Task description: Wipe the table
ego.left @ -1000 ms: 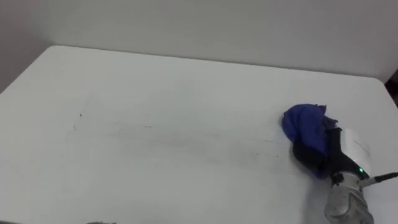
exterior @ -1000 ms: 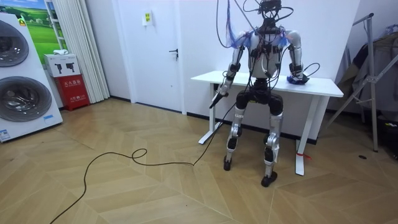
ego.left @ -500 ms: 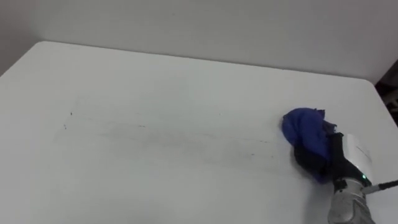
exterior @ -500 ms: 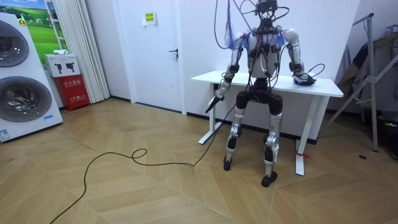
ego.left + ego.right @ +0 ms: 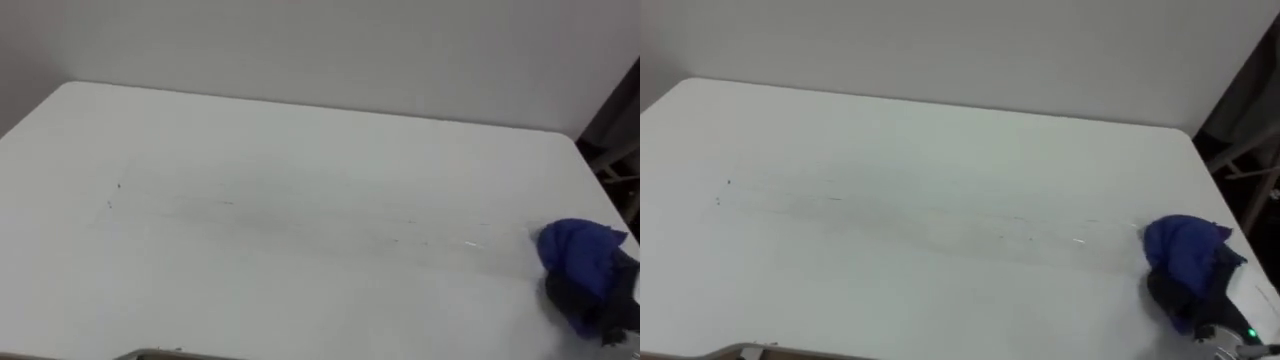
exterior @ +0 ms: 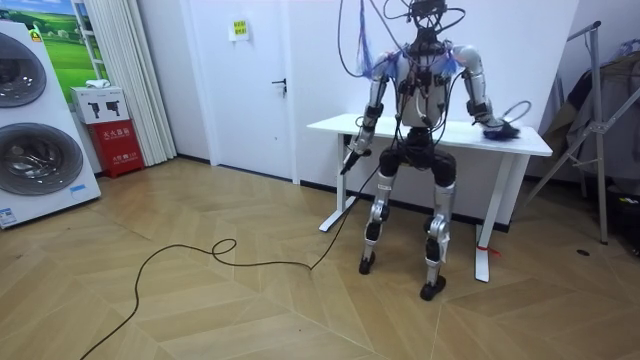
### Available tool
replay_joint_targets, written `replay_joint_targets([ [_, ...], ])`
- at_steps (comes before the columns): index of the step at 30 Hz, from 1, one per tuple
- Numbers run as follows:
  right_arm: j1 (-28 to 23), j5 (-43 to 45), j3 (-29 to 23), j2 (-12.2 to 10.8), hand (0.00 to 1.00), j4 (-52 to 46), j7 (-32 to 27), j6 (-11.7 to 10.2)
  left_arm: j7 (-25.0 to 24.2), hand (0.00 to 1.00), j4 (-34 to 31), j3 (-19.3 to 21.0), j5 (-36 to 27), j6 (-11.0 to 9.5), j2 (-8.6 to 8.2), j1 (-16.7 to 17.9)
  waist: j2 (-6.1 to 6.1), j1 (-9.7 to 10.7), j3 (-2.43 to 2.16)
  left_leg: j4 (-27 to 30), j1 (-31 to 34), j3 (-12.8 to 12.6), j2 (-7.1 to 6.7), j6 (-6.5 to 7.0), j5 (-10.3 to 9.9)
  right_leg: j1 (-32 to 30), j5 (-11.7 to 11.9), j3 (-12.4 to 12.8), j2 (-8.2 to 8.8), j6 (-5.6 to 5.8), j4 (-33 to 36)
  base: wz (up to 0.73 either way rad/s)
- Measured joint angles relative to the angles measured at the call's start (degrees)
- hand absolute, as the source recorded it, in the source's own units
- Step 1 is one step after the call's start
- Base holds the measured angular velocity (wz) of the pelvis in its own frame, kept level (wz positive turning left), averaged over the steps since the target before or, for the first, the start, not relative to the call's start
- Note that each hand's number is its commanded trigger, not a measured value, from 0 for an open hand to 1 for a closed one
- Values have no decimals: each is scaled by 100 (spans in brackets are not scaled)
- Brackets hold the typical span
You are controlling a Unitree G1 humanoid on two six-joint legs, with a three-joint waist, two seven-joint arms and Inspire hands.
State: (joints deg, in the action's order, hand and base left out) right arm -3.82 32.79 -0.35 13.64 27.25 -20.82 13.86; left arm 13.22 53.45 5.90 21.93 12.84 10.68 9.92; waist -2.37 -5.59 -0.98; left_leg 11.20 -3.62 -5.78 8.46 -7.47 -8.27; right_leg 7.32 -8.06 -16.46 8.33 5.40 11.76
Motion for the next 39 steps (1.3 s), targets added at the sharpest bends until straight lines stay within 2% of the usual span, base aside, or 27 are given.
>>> replay_joint_targets([
  [1, 131, 375, 569, -152, 100, -379, 258, 232, 4, 0, 4, -180, 4, 54, -6, -104, 16, -89, 9, -3, 38, 88, 23, -3, 1, -100, 38, 73, -76, -53, 4, -41],
  [2, 352, 875, 1149, -322, 100, -636, 613, 338, 2, 0, 23, -303, 4, 81, -62, -224, 55, -181, 33, -4, 79, 132, 58, -20, 9, -159, 63, 121, -141, -92, -3, -29],
  [4, 808, 1316, 1831, -583, 100, -714, 1117, 401, -51, 0, 157, -457, 7, 90, -167, -334, 124, -375, 71, -27, 84, 204, 70, -33, 16, -188, 75, 136, -183, -111, -11, -6],
  [5, 1070, 1474, 2151, -822, 100, -710, 1426, 451, -112, 0, 190, -474, 13, 97, -200, -365, 154, -500, 96, -36, 115, 292, 67, -40, 20, -195, 76, 133, -207, -115, -35, 13],
  [6, 1246, 1571, 2374, -954, 100, -713, 1680, 433, -160, 0, 183, -469, 17, 111, -192, -386, 144, -592, 111, -34, 171, 363, 64, -47, 25, -226, 72, 84, -221, -117, -113, 21],
  [9, 1402, 1746, 2517, -1010, 100, -732, 1929, 346, -230, 0, 171, -456, 141, 263, -146, -148, 107, -718, 116, -23, 267, 514, 25, -12, 56, -235, 53, -45, -198, -108, -166, 31],
  [11, 1200, 1703, 2389, -949, 100, -841, 1915, 255, -354, 0, 32, -457, 143, 468, -134, 217, 68, -619, 106, 2, 296, 672, -80, 29, 73, -118, 17, -225, -121, -51, -227, 42],
  [13, 1038, 1674, 2345, -938, 100, -840, 1774, 65, -404, 0, -48, -409, 144, 492, -136, 387, 60, -516, 107, 7, 278, 684, -128, 48, 61, -12, 4, -296, -95, -23, -320, 26],
  [18, 619, 1343, 2116, -893, 100, -675, 1120, -425, -364, 0, -143, -365, 396, 416, -84, 375, 59, -330, 110, -2, 198, 739, -244, 92, 41, 169, -51, -423, 7, 68, -349, 18],
  [19, 434, 1243, 2103, -820, 100, -680, 862, -515, -358, 0, -144, -349, 458, 418, -54, 395, 33, -254, 81, 1, 174, 750, -289, 111, 38, 235, -69, -417, 38, 96, -386, 13],
  [21, 69, 1127, 1974, -630, 100, -798, 494, -675, -351, 0, -164, -215, 630, 403, -68, 394, 17, -238, 68, 5, 147, 749, -342, 148, 23, 270, -76, -403, 87, 131, -383, 5],
  [22, -89, 1067, 1827, -566, 97, -802, 305, -780, -341, 0, -175, -81, 707, 369, -65, 388, 1, -225, 63, 9, 151, 749, -355, 156, 19, 268, -77, -400, 101, 140, -385, 0],
  [23, -201, 1006, 1688, -490, 73, -783, 161, -854, -316, 0, -184, -1, 755, 341, -65, 381, -6, -191, 58, 17, 157, 749, -373, 164, 15, 266, -87, -400, 120, 158, -383, 0],
  [24, -237, 990, 1621, -449, 31, -763, 96, -888, -291, 0, -190, 1, 756, 328, -66, 381, -1, -171, 57, 19, 162, 749, -383, 169, 15, 265, -91, -400, 130, 165, -382, 4],
  [25, -304, 945, 1485, -406, 0, -730, -22, -921, -261, 0, -212, 1, 756, 309, -67, 382, 13, -130, 47, 23, 177, 750, -403, 181, 15, 259, -90, -400, 149, 176, -382, 0],
  [29, -383, 749, 1230, -362, 0, -519, -355, -1008, -200, 0, -325, -6, 749, 274, -67, 395, 16, -60, 39, 30, 144, 738, -419, 198, 10, 268, -83, -327, 166, 185, -356, -1],
  [32, -268, 744, 1216, -362, 0, -335, -372, -1013, -84, 0, -328, -59, 727, 200, -109, 395, 17, -38, 38, 32, 100, 729, -419, 201, 9, 275, -86, -237, 162, 184, -313, -3],
  [39, -140, 893, 1151, -291, 0, -289, -12, -1011, 10, 0, -331, -223, 627, 34, -142, 392, 27, -25, 37, 22, 64, 701, -415, 208, 0, 278, -81, -134, 152, 175, -272, -2],
])
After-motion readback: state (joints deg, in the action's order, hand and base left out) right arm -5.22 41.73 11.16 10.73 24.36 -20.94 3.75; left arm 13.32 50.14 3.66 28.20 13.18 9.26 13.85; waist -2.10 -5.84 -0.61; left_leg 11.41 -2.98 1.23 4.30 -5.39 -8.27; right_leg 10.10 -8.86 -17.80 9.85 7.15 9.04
